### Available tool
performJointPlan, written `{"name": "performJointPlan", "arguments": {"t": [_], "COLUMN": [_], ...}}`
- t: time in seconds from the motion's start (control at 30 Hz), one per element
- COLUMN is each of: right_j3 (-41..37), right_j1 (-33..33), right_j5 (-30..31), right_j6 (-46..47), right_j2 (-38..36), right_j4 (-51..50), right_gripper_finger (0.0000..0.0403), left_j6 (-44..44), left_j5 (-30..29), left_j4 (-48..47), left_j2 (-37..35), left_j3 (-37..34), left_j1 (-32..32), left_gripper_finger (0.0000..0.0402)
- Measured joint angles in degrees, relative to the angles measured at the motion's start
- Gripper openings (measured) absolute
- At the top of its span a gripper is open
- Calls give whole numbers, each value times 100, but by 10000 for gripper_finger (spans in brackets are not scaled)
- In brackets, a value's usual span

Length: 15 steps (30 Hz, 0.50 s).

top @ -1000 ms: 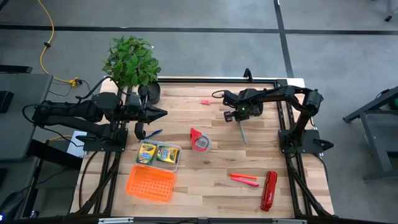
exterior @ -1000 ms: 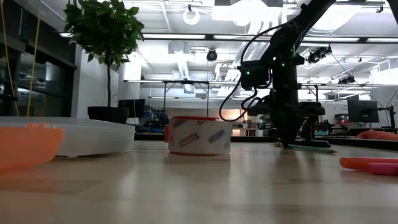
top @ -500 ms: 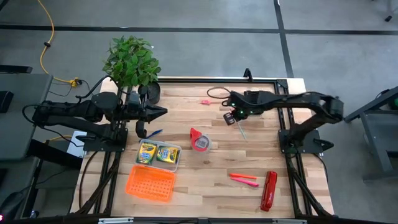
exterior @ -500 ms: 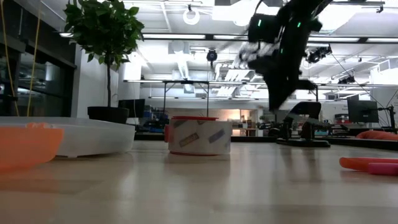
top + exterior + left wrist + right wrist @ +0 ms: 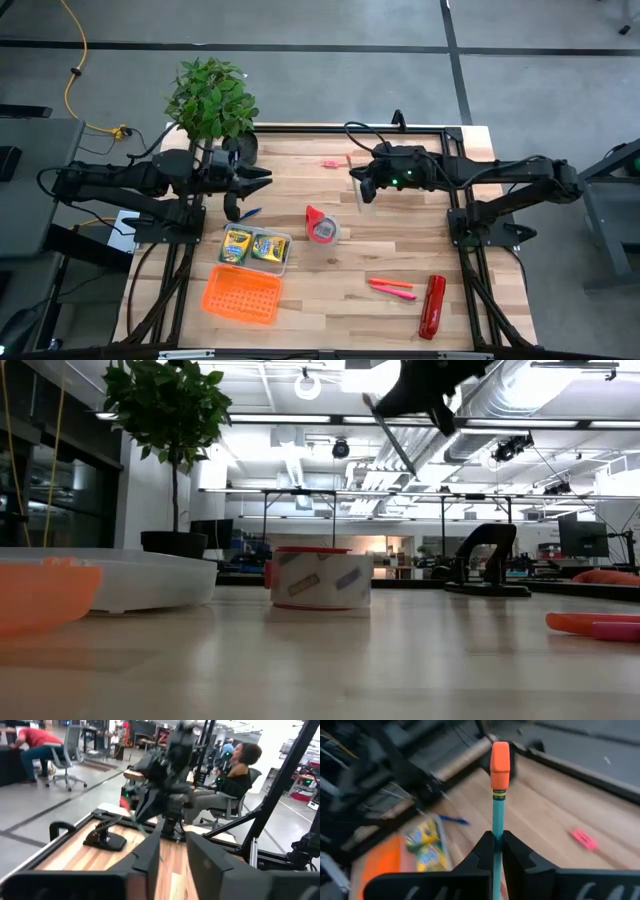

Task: Pack school essentials
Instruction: Put the blue pencil into the orange supply box

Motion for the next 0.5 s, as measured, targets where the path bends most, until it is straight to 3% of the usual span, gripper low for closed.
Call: {"name": "performJointPlan", "arguments": {"t": [0.27,0.5], "right_j3": [0,7], "right_j1": [95,108], "right_j5": [-366,-1048], "right_j6": [-741,-855], "right_j2": [6,211], "right_j4": [1285,2923], "right_gripper_finger": [0,0], "left_j6": [-818,-905], "left_j5": [15,485], "left_j4": [69,1574], "left_j2": [610,1610], "left_j3": [2,7], "left_j1": [0,42], "left_gripper_finger": [199,259]}}
